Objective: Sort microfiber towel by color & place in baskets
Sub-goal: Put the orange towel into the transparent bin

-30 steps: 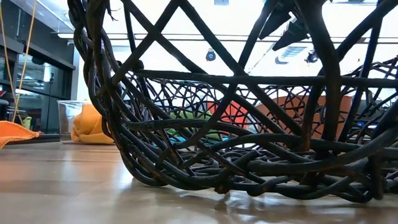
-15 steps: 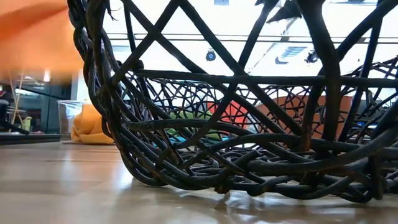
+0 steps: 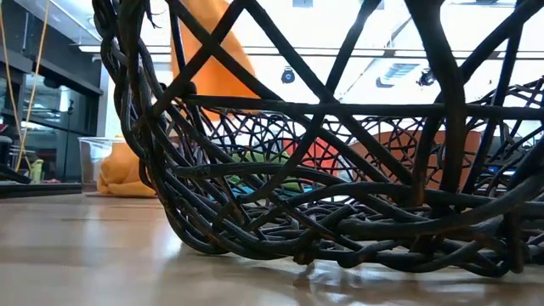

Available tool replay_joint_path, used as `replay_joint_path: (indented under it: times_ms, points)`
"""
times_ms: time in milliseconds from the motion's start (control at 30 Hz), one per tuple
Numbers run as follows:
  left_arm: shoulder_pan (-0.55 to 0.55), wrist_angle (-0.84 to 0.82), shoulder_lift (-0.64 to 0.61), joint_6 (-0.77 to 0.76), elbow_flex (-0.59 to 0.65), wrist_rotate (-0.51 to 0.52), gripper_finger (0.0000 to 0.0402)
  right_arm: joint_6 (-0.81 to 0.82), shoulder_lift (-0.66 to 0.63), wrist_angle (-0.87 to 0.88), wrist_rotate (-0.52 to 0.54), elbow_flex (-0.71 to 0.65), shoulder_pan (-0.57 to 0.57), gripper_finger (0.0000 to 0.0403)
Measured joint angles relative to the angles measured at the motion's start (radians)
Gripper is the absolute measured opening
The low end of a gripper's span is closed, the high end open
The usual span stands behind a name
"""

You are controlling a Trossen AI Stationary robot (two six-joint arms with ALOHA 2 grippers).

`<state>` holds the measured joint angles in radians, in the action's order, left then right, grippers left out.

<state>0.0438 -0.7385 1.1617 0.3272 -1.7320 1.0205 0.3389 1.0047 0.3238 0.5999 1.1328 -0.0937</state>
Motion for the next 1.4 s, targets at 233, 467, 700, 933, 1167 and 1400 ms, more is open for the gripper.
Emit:
replay_joint_path:
  times_ms: [233, 467, 700, 933, 1167, 1400]
  points:
    - [0.145, -0.059, -0.022, 0.049, -0.073, 0.174, 0.0, 0.017, 0.008, 0.001, -0.001, -0.001, 0.0, 0.0297]
    - [0.21, -0.45, -0.029, -0.377, -0.037, 0.202, 0.0, 0.019, 0.011, 0.001, -0.001, -0.001, 0.0, 0.0297]
    - [0.218, -0.366, -0.02, -0.454, 0.072, -0.025, 0.0, 0.019, 0.011, 0.001, -0.001, -0.001, 0.003, 0.0297]
    - [0.242, -0.271, 0.019, -0.447, 0.133, -0.055, 0.0, 0.019, 0.011, 0.023, -0.001, -0.001, 0.004, 0.0297]
    - [0.325, -0.15, -0.009, -0.605, 0.295, -0.249, 0.0, 0.026, 0.011, 0.064, -0.001, -0.002, 0.004, 0.0297]
    - [0.408, 0.281, -0.107, -0.666, 0.558, -0.496, 0.0, 0.026, 0.011, 0.095, -0.001, -0.002, 0.004, 0.0297]
